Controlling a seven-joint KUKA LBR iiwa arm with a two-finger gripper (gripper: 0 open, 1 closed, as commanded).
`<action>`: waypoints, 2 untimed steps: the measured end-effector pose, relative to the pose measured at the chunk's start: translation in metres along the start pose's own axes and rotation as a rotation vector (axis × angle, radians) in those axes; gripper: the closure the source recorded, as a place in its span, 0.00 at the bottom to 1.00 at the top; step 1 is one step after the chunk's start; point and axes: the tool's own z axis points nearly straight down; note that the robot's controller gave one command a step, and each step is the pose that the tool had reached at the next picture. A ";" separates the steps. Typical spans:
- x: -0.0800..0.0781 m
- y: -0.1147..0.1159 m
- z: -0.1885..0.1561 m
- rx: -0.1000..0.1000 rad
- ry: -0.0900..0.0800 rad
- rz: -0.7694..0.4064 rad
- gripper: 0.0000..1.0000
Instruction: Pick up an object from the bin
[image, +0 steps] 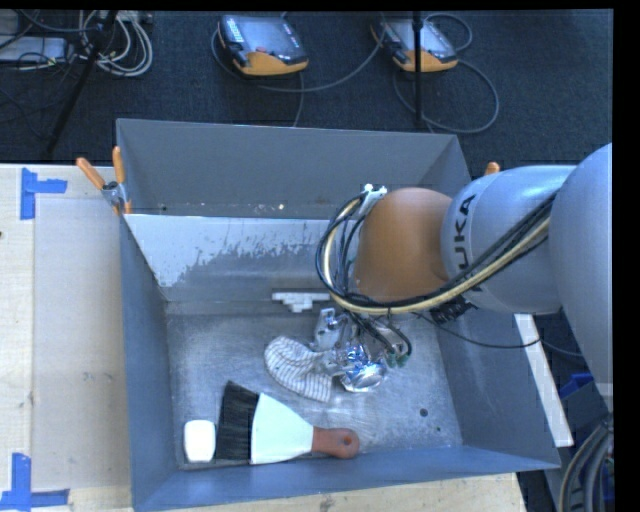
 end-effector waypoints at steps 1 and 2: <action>0.005 0.008 -0.115 0.002 -0.008 0.048 1.00; 0.005 0.008 -0.115 0.002 -0.008 0.048 1.00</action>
Offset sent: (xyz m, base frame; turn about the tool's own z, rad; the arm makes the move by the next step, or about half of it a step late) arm 0.0000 0.0000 0.0000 0.0000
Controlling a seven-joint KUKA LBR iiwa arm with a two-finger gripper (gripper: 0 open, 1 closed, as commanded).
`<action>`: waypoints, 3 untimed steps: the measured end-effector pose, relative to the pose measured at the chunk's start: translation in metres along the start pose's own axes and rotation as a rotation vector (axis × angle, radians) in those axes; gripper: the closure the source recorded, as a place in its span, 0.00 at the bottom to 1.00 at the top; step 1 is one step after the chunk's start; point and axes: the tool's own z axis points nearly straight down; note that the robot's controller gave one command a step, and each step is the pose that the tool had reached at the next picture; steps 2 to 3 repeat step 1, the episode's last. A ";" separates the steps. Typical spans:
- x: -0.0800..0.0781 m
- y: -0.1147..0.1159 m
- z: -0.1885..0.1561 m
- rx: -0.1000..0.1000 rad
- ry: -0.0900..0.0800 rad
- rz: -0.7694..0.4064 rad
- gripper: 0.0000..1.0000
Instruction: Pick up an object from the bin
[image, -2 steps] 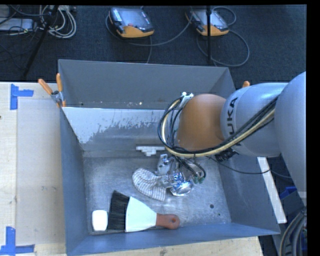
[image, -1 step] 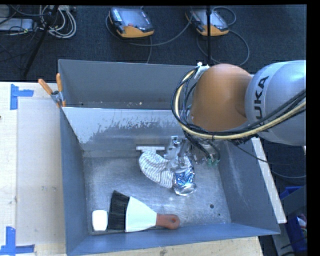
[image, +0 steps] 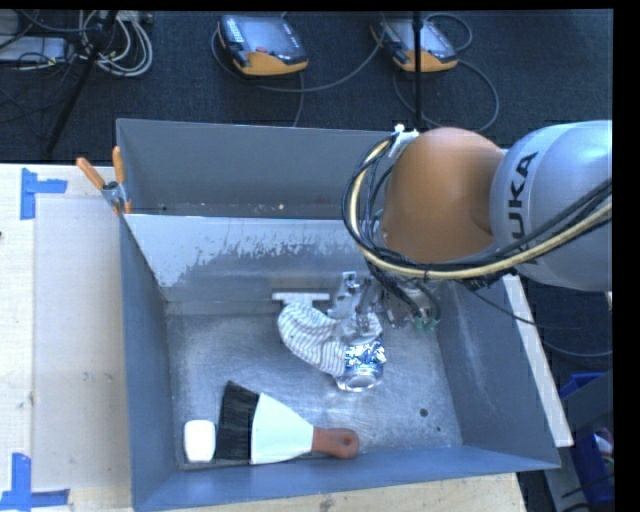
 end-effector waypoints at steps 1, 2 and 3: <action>-0.005 0.001 -0.013 0.001 0.001 -0.017 1.00; -0.005 0.001 -0.013 0.001 0.001 -0.017 1.00; -0.005 0.001 -0.013 0.001 0.001 -0.017 1.00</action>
Offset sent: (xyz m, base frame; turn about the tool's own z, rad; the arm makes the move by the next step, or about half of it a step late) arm 0.0265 0.0245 0.2378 0.1640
